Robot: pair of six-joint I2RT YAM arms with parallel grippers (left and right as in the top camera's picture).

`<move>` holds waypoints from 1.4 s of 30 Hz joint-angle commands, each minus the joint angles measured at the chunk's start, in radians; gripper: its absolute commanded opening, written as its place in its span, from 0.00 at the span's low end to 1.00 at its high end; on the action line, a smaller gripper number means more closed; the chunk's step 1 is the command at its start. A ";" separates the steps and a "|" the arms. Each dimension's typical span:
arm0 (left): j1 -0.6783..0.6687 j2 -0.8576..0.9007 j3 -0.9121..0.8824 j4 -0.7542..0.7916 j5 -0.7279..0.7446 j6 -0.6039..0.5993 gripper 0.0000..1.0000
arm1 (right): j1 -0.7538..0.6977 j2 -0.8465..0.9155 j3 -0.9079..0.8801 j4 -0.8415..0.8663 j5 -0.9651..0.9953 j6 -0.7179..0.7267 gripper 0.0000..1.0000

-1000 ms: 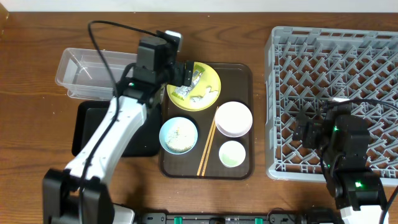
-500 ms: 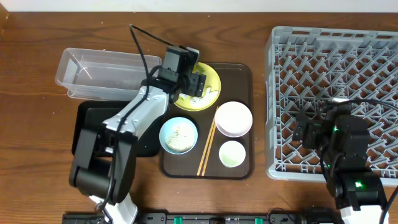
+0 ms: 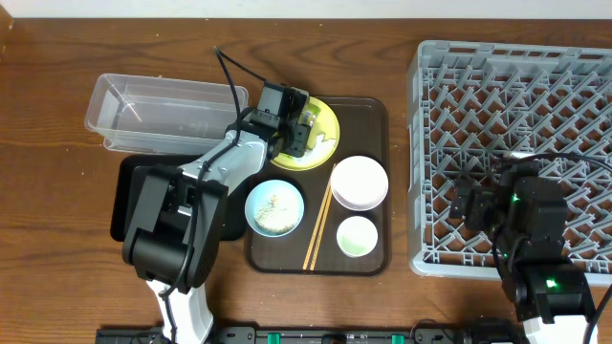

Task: Sort waste into correct bins and load items into the dishwasher rack
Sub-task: 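Reach left gripper to the yellow plate and grasp the snack wrapper, then carry the wrapper with left gripper and drop it into the clear bin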

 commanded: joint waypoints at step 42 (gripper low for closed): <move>0.349 -0.299 0.013 -0.230 -0.290 -0.927 0.16 | 0.007 0.000 0.023 0.000 0.013 -0.005 0.99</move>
